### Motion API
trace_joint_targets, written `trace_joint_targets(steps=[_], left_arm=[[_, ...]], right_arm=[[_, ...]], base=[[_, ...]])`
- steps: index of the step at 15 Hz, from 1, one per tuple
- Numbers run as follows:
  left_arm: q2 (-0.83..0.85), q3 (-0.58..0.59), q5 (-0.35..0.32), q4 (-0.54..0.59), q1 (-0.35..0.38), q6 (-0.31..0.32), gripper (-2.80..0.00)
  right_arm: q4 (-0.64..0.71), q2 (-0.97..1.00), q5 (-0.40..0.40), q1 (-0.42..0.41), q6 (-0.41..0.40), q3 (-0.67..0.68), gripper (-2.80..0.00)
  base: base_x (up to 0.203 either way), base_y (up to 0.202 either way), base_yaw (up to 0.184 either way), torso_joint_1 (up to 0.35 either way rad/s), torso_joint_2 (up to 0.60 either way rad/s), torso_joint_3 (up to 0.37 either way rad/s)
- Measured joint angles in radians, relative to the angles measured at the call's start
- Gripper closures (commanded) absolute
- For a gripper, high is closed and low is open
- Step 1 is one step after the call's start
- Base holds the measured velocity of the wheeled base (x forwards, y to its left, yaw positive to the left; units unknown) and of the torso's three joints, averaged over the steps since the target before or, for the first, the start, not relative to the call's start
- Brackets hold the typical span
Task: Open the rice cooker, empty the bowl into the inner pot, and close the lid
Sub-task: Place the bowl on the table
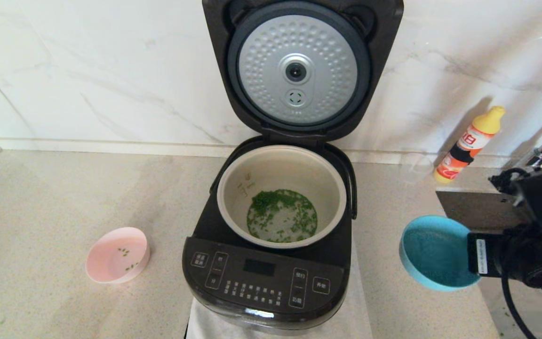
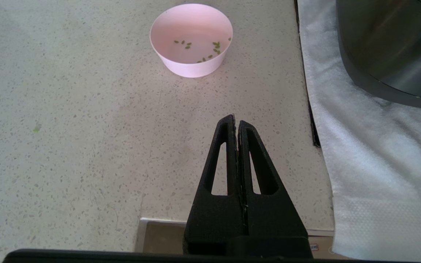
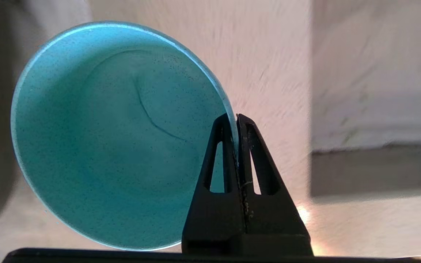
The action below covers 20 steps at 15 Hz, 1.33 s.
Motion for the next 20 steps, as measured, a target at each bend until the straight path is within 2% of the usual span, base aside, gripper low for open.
trace_joint_targets(steps=[5, 10, 16, 17, 18, 20], left_arm=[[0.000, 0.000, 0.000, 0.000, 0.000, 0.000, 0.00], [0.000, 0.000, 0.000, 0.000, 0.000, 0.000, 0.00], [0.000, 0.000, 0.000, 0.000, 0.000, 0.001, 0.00], [0.000, 0.000, 0.000, 0.000, 0.000, 0.000, 0.00], [0.000, 0.000, 0.000, 0.000, 0.000, 0.000, 0.00], [0.000, 0.000, 0.000, 0.000, 0.000, 0.000, 0.00]], right_arm=[[-0.191, 0.130, 0.122, -0.078, 0.017, 0.159, 0.00], [-0.374, 0.245, 0.138, -0.106, 0.054, 0.259, 0.00], [-0.394, 0.300, 0.139, -0.148, 0.051, 0.262, 0.00], [-0.400, 0.309, 0.138, -0.152, 0.051, 0.263, -0.43], [-0.415, 0.315, 0.138, -0.155, 0.051, 0.266, -2.80], [-0.451, 0.319, 0.138, -0.157, 0.051, 0.269, -2.80]], base=[[0.000, 0.000, 0.000, 0.000, 0.00, 0.000], [0.000, 0.000, 0.000, 0.000, 0.00, 0.000], [0.000, 0.000, 0.000, 0.000, 0.00, 0.000], [0.000, 0.000, 0.000, 0.000, 0.00, 0.000], [0.000, 0.000, 0.000, 0.000, 0.00, 0.000], [0.000, 0.000, 0.000, 0.000, 0.00, 0.000]])
